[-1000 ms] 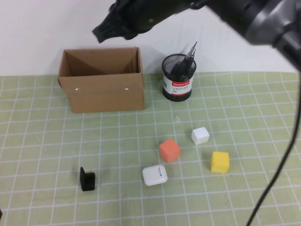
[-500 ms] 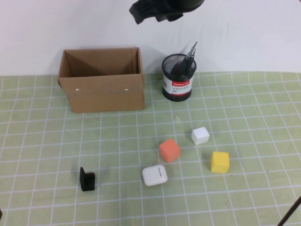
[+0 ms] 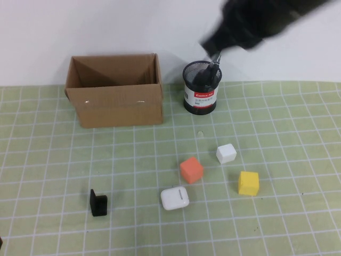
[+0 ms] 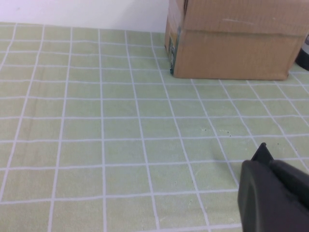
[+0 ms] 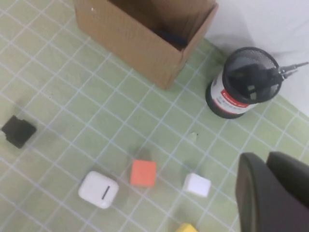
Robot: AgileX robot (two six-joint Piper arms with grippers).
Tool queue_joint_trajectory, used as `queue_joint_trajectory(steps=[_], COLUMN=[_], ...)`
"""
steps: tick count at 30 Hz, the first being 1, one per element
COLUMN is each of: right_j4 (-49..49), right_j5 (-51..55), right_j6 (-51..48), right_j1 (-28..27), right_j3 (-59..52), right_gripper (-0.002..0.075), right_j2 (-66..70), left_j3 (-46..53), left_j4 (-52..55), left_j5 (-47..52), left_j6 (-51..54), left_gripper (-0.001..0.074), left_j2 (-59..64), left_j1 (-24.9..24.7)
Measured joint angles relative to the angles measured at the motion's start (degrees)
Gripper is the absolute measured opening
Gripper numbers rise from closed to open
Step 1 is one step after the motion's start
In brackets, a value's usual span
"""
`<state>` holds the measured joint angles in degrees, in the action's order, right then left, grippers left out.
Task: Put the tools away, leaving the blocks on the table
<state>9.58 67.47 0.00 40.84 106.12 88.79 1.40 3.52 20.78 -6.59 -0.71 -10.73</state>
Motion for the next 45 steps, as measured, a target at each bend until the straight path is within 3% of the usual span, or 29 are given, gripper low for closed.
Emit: queue_joint_trajectory(steps=[4,7,15,20,24,29,36,45], right_j4=[0.74,-0.35,-8.64,-9.58,-9.58,-9.58,-8.84,-8.73], right_j5=[-14.50,-27.02,-58.94,-64.95,-65.34,-60.88,-46.40,-46.02], right_j6=[-0.32,-0.44,-0.53,-0.53,0.00,0.31,0.41,0.41], right_j1=[-1.26,-5.30,-26.57,-35.71,-40.11,-43.07,-43.45,-43.45], right_j3=[-21.52,-38.78,-81.83,-97.28,-105.37,-107.51,-107.71,-107.71], right_gripper=[-0.0009,-0.0009,-0.0009,-0.0009,-0.0009,-0.0010,-0.0011,-0.0011], right_j2=[-13.06,-24.92,-55.19,-71.26,-80.29,-87.78,-89.29,-89.51], left_j3=[0.00,0.00,0.00,0.00,0.00,0.00,0.00,0.00], left_j4=[0.00,0.00,0.00,0.00,0.00,0.00,0.00,0.00], left_j5=[0.00,0.00,0.00,0.00,0.00,0.00,0.00,0.00], left_j6=[0.00,0.00,0.00,0.00,0.00,0.00,0.00,0.00], left_gripper=[-0.0004,-0.0004,-0.0004,-0.0004,-0.0004,-0.0004,-0.0003,-0.0004], left_j2=[0.00,0.00,0.00,0.00,0.00,0.00,0.00,0.00], left_j1=[0.00,0.00,0.00,0.00,0.00,0.00,0.00,0.00])
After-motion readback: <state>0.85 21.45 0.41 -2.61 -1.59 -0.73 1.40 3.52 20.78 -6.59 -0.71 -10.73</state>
